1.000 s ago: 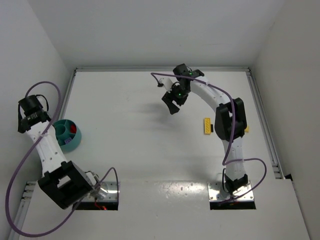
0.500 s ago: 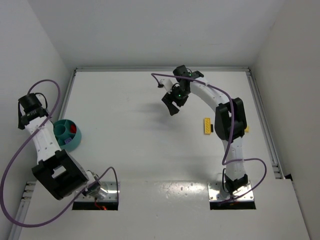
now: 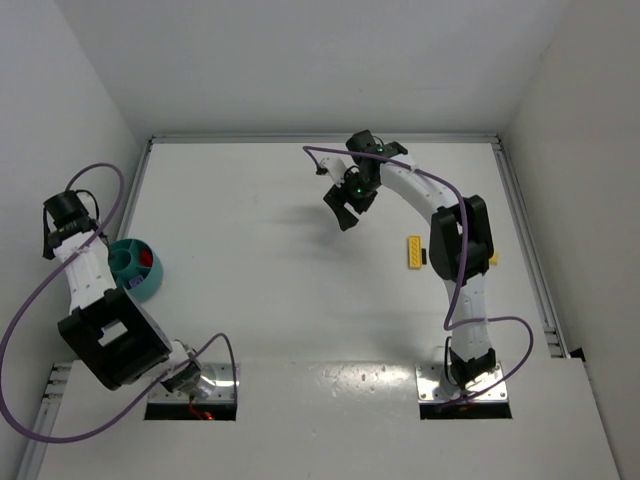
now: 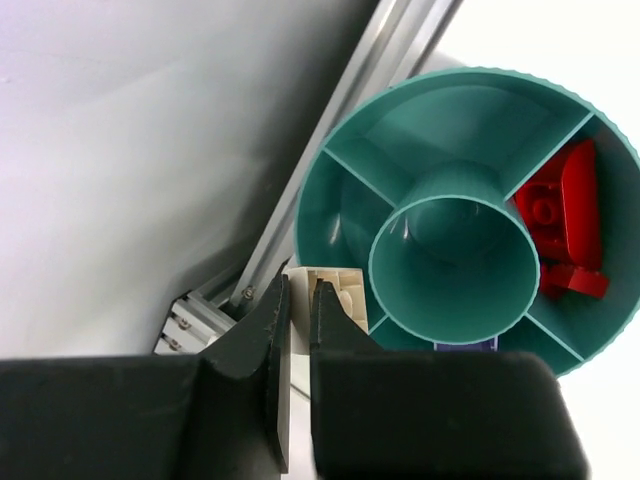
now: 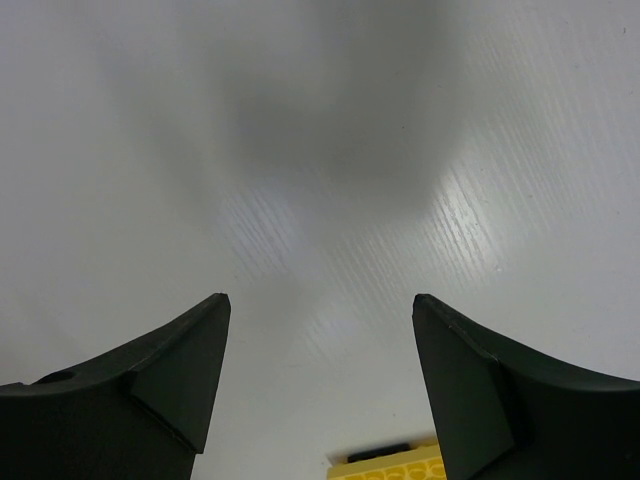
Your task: Sort the legos into containers by color
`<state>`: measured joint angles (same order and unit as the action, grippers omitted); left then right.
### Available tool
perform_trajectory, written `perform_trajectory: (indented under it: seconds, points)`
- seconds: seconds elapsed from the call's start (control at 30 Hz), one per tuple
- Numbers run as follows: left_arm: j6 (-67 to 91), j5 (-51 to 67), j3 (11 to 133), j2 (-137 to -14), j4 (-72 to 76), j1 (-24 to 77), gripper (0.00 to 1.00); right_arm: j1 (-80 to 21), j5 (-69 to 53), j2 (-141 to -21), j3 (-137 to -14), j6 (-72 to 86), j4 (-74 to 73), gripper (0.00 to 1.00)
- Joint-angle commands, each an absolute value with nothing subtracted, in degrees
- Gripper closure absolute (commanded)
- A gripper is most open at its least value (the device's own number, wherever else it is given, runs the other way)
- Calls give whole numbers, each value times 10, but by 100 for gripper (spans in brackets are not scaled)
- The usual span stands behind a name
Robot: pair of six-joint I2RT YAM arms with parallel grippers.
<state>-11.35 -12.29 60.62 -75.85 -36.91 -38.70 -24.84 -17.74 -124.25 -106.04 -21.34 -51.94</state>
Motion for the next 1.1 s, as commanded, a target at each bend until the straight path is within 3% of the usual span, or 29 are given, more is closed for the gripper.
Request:
perform_trajectory:
  seconds: [0.0,0.17,0.4,0.67,0.8,0.87,1.07]
  points:
    - [-115,-115,599,-759,-338,-393,91,-247,-173,-1203,-1067,-207,-512,26]
    - [-115,-98,588,-771,-333,-393,84,-247,-173,-1203,-1067,-207,-512,26]
    - [-127,-85,588,-769,-328,-393,58,-247,-168,-1198,-1056,-207,-512,26]
    - [-127,-64,652,-696,-332,-393,58,-242,-148,-1164,-1007,-199,-498,26]
    - [-145,123,734,-689,-401,-375,61,-205,-115,-1130,-956,-168,-484,29]
    - [-165,188,748,-689,-417,-313,61,-172,-109,-1112,-927,-163,-484,30]
    - [-114,194,776,-771,-426,-43,62,-88,-60,-1062,-846,-190,-502,31]
